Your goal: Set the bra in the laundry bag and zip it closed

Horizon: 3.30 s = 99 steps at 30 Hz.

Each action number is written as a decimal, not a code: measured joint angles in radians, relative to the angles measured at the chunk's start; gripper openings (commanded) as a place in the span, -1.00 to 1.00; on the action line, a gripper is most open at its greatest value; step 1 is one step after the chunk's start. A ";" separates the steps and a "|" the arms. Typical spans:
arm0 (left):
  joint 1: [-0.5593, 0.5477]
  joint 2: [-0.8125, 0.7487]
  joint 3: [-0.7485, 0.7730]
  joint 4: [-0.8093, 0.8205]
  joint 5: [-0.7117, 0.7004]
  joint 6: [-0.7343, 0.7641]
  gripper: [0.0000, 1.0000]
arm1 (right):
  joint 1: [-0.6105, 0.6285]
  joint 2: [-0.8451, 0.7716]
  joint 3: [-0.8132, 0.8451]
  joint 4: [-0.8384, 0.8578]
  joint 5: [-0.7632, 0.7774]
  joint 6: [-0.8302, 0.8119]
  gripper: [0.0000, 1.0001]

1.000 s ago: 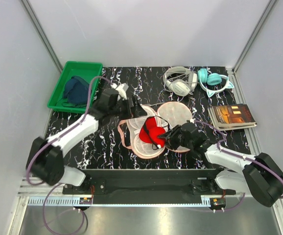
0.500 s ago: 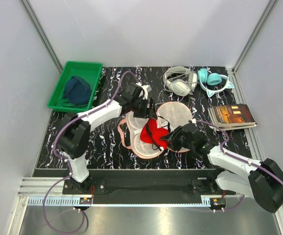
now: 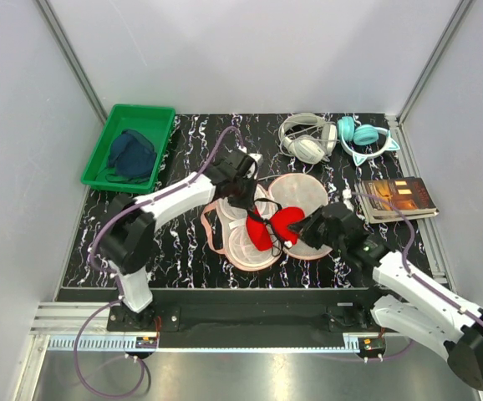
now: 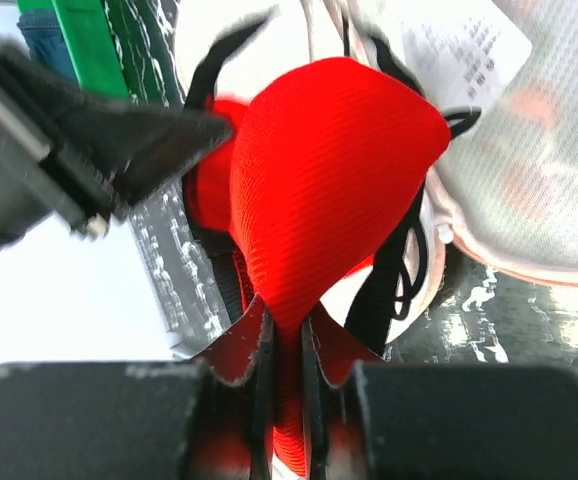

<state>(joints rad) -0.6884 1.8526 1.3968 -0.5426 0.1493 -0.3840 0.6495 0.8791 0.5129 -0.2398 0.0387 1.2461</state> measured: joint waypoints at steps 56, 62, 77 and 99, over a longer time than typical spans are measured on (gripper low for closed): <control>0.296 -0.060 -0.516 1.008 0.409 -0.412 -1.00 | 0.091 0.564 0.248 0.056 -0.199 -0.218 0.13; 0.319 -0.057 -0.521 0.951 0.390 -0.359 0.07 | 0.137 0.628 0.213 0.146 -0.294 -0.169 0.96; 0.307 -0.479 -0.631 0.568 0.211 -0.266 0.27 | -0.037 0.533 0.301 -0.014 -0.407 -0.499 0.92; 0.189 -0.420 -0.758 0.620 0.288 -0.361 0.38 | -0.037 0.604 0.238 0.093 -0.431 -0.543 0.89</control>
<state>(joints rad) -0.4992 1.4330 0.6388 0.0769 0.4377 -0.7448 0.6121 1.4830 0.7513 -0.1467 -0.3923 0.7029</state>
